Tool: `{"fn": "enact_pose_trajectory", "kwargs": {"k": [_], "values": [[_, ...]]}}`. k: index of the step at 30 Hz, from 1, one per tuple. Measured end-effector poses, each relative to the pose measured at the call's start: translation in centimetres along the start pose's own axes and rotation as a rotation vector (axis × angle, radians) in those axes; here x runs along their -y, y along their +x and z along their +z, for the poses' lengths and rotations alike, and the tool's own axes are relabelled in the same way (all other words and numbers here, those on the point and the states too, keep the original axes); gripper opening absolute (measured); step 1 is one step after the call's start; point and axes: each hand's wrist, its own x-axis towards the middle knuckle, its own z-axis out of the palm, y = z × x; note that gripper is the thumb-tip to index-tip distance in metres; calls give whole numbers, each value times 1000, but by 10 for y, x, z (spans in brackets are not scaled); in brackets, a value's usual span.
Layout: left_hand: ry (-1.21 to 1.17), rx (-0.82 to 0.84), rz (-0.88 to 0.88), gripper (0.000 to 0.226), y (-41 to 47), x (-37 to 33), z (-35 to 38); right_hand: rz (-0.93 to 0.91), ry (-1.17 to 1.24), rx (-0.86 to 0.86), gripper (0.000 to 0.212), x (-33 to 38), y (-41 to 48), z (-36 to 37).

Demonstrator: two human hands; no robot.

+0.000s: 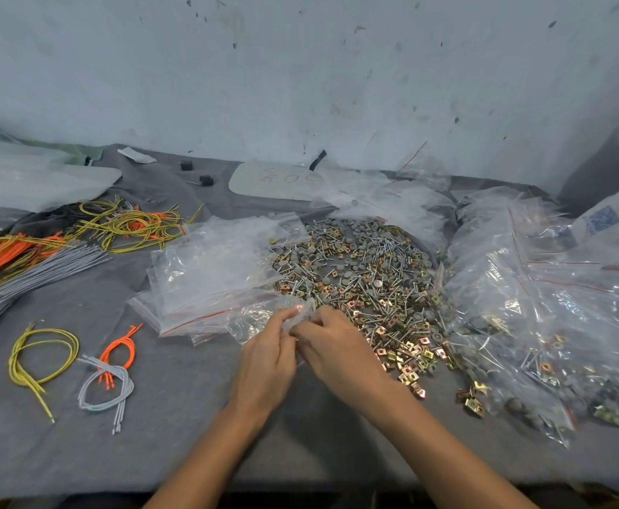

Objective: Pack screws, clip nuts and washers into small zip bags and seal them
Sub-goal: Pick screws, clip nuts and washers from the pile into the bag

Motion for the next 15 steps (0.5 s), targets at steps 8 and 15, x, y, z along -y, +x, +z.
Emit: {"fn": "enact_pose_trajectory", "kwargs": {"k": [8,15], "values": [[16,-7,-6,37,0,3,1,346,18,-50,9,-69,5,-32],[37,7,-15,36,0,1,0,422,-268,157,24,-103,5,-26]]}}
